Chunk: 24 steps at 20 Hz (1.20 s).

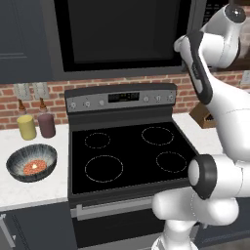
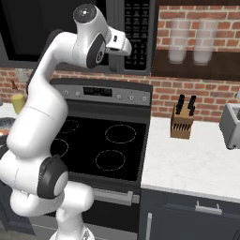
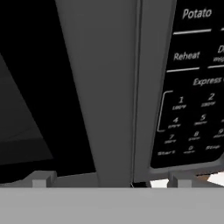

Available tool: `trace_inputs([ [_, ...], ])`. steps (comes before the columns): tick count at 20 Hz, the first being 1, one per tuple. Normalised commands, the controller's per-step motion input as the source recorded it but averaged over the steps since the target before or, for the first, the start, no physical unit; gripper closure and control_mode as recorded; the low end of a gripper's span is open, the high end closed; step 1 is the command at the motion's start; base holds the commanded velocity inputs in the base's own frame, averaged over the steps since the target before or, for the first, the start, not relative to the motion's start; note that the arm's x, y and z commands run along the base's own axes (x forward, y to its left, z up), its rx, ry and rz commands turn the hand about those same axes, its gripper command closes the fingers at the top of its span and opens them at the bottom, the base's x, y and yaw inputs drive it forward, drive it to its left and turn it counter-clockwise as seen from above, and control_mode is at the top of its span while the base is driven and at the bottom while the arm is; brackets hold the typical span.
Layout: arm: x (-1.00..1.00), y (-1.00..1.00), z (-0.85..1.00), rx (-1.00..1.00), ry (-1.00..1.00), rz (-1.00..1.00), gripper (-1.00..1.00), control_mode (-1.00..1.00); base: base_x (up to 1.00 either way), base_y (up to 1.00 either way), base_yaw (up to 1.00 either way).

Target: Open the microwave, place the bowl with waffle inside the microwave, then close the microwave door and turn it on.

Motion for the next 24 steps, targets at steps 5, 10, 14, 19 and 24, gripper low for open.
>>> trace_inputs([
  [5, 0.33, 0.0, -0.25, 0.0, 0.0, 0.0, -1.0, -1.0, 0.0, 0.0, 0.0],
  [10, 0.34, 0.0, -0.19, 0.0, -0.01, 0.0, -1.0, -1.0, 0.0, 0.0, 0.0],
  [14, 0.41, 0.0, -0.21, 0.0, -0.05, 0.0, -1.0, -1.0, 0.0, 0.0, 0.0],
  [19, 0.3, 0.0, -0.21, 0.0, -0.05, 0.0, -1.0, -1.0, 0.0, 0.0, 0.0],
  [24, 0.17, 0.0, -0.04, 0.0, 0.0, 0.0, 1.0, -1.0, 0.0, 0.0, 0.0],
])
